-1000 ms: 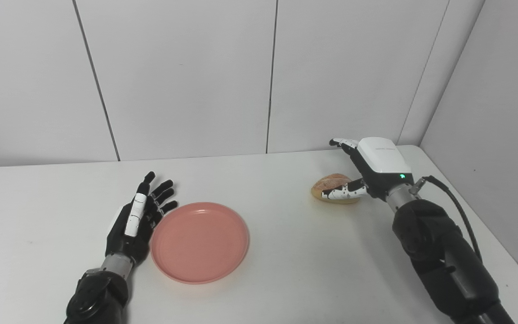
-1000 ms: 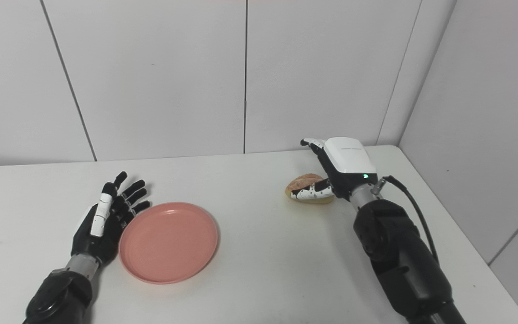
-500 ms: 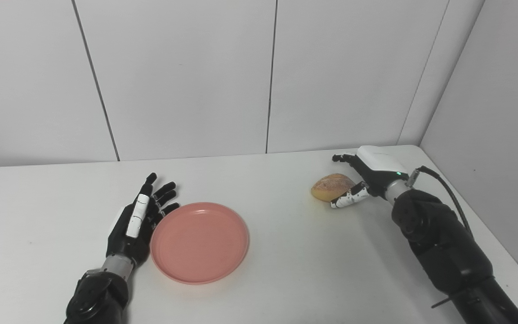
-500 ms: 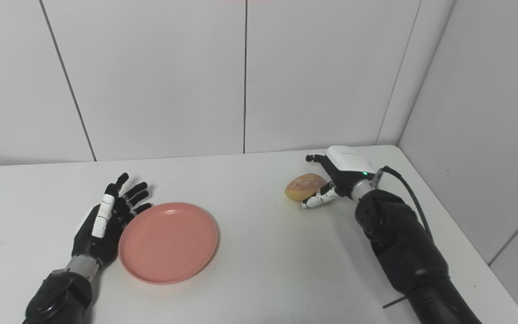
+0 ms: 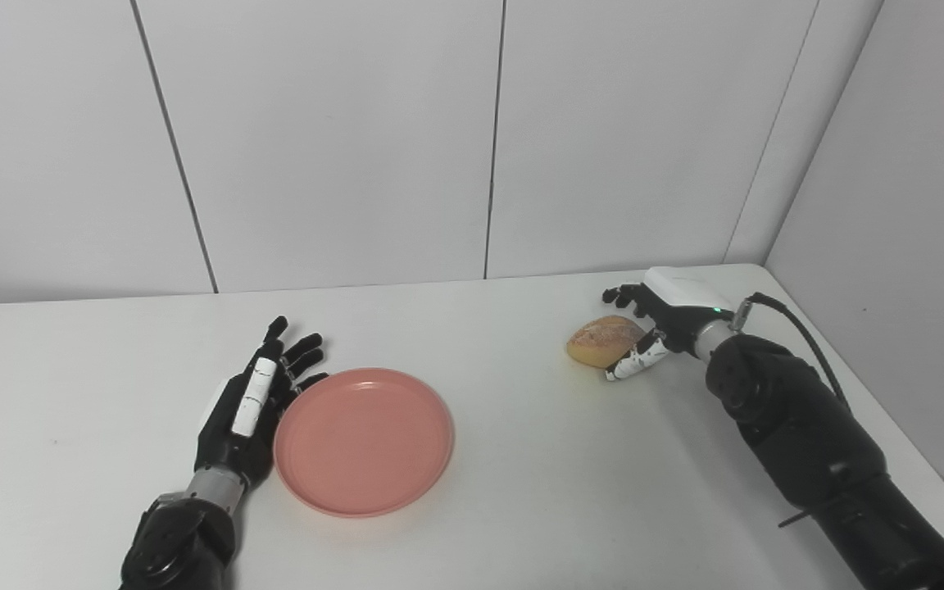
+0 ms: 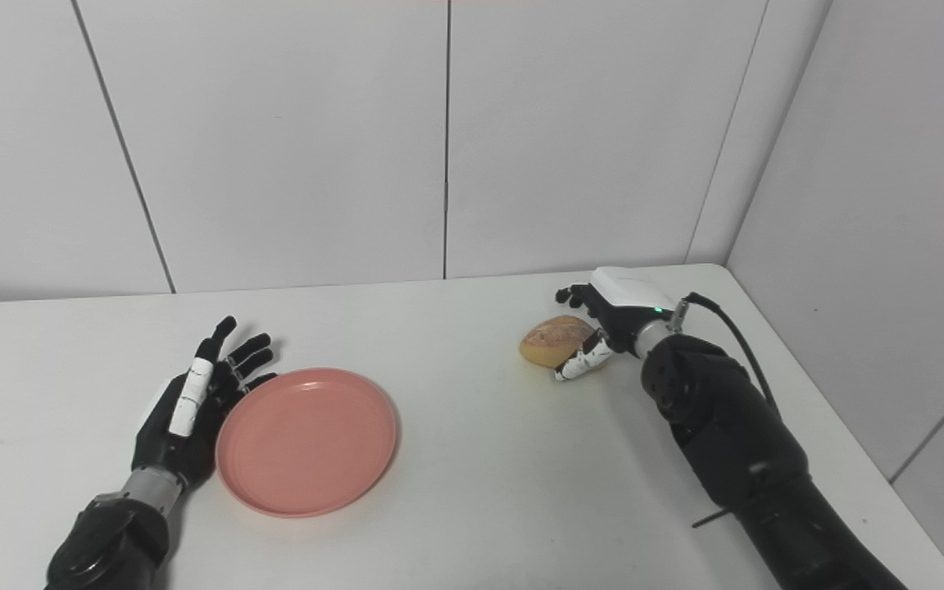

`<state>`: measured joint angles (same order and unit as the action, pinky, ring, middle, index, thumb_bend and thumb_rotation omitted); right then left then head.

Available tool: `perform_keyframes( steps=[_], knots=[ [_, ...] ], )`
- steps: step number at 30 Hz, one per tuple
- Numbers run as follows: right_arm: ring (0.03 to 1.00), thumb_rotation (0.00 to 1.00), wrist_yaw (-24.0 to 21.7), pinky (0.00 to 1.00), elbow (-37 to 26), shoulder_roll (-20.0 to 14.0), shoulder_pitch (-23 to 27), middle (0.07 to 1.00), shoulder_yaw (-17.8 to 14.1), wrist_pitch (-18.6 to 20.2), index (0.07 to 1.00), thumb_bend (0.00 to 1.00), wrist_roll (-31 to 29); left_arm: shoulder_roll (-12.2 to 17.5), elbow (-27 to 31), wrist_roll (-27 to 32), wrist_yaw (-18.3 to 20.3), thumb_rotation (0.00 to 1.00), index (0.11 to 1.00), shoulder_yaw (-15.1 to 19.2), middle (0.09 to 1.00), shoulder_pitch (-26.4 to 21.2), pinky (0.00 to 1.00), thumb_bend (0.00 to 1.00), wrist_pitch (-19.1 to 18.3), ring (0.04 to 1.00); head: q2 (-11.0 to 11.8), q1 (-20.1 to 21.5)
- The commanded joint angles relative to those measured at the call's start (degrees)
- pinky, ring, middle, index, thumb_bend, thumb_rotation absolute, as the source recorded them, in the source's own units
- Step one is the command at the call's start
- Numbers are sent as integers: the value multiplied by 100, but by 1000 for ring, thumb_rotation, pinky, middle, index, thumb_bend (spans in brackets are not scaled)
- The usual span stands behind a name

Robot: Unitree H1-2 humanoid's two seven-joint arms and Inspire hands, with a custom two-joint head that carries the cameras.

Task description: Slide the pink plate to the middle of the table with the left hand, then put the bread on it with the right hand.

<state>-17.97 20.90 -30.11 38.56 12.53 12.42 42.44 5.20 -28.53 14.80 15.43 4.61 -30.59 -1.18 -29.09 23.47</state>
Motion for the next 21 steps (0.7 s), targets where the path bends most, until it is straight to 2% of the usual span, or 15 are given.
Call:
perform_keyframes(
  steps=[1, 6, 13, 21],
  knots=[
    [747, 166, 130, 589, -103, -192, 354, 801, -11, -185, 794, 1000, -50, -49, -19, -9, -4, 754, 981, -35, 852, 65, 795, 904, -80, 880, -8, -13],
    [746, 124, 63, 589, -108, -192, 405, 806, 135, -187, 803, 1000, -102, -60, -27, -29, -10, 759, 982, -53, 856, 64, 809, 897, -79, 882, 11, -20],
    [751, 105, -11, 572, -104, -205, 491, 821, 501, -72, 804, 1000, 108, -77, 38, -11, -8, 756, 979, -75, 845, 116, 825, 904, -136, 879, -15, -64],
    [746, 115, -27, 564, 62, -149, 603, 804, 667, -95, 794, 1000, 159, -89, 106, 2, -6, 749, 973, -85, 841, 150, 832, 914, -180, 877, -46, -95]
  ],
)
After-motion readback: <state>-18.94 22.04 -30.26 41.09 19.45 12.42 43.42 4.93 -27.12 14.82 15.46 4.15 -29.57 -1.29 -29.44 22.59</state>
